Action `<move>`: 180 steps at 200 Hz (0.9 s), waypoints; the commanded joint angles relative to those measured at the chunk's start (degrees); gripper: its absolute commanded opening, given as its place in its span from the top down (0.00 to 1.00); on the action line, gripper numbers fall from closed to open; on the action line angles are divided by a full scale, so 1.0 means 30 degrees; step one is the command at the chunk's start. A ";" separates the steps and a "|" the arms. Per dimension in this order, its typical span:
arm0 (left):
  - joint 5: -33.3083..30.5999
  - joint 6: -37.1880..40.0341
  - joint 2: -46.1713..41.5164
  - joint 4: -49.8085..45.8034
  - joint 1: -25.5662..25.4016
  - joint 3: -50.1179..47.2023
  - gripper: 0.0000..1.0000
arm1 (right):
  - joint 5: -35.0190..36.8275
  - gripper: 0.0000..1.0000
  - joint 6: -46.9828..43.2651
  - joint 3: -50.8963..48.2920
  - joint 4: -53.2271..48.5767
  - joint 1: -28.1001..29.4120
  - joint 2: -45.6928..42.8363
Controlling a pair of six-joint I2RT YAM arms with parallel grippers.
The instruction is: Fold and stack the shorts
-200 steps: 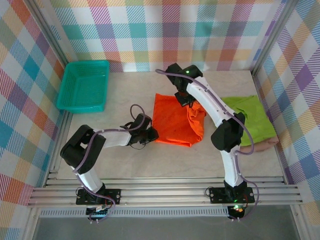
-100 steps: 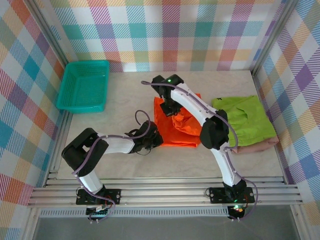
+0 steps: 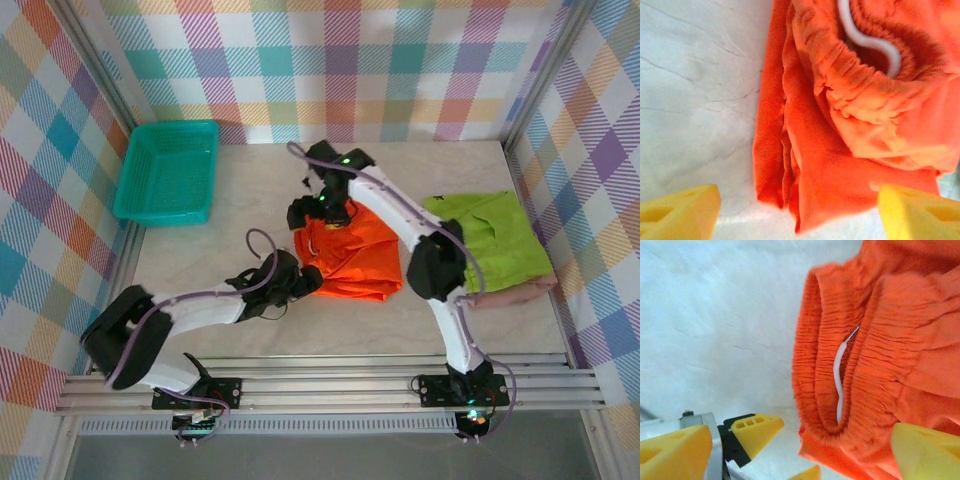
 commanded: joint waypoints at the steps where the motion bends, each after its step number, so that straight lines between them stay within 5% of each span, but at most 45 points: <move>1: -0.0789 0.0664 -0.2526 -0.2466 0.0165 0.0708 0.08 | -0.1676 0.02 0.1822 -0.3336 0.3755 -0.1876 -0.4825; 40: 0.2511 0.1941 -0.2912 -0.3553 0.1919 0.4733 0.02 | -0.4199 0.01 0.3844 -1.2733 0.9446 -0.4053 -0.9401; 77: 0.4963 0.1893 0.0273 -0.2549 0.2822 0.8631 0.00 | -0.5651 0.01 0.5558 -1.8800 1.3399 -0.4700 -1.1346; 111: 0.6996 -0.0059 0.4964 0.0537 0.3899 1.0354 0.00 | -0.6971 0.01 0.7337 -2.2352 1.6555 -0.4678 -1.1374; 180: 0.6205 0.0212 1.1766 0.1248 0.4581 1.3007 0.00 | -0.6397 0.00 0.7565 -2.5262 1.7602 -0.4674 -1.0590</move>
